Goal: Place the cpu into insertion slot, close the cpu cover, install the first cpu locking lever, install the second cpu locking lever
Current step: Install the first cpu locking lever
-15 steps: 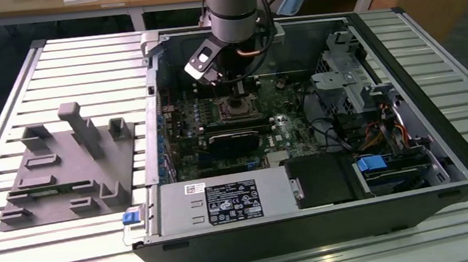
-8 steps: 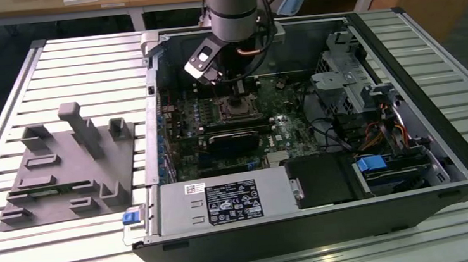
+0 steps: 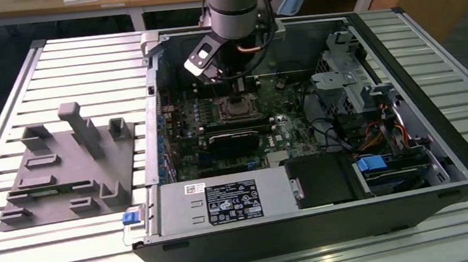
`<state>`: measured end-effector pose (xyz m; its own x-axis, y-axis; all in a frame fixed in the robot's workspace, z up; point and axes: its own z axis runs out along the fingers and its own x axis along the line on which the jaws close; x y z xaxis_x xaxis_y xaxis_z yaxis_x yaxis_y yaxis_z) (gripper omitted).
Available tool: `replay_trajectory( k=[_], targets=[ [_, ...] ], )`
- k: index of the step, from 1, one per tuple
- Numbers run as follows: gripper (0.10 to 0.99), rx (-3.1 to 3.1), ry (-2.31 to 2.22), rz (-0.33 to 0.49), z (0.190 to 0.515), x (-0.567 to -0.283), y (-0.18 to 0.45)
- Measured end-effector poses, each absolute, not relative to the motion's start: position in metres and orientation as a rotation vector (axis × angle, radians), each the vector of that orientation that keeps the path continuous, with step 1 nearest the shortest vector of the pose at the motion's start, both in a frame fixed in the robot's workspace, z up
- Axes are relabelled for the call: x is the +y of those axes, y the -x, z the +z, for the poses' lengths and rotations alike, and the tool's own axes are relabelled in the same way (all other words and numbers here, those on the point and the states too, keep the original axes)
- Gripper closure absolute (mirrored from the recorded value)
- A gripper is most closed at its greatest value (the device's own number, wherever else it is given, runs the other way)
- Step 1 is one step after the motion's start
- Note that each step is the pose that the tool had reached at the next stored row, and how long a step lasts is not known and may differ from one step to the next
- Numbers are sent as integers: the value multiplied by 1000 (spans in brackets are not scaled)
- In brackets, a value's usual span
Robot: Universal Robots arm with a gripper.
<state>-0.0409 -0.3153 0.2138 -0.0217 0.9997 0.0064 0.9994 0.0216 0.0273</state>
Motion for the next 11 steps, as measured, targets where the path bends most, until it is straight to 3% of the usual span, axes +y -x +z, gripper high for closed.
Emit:
replay_trajectory(
  k=[11],
  targets=[
    [980,2235,-2187,37,239,-315,41]
  ],
)
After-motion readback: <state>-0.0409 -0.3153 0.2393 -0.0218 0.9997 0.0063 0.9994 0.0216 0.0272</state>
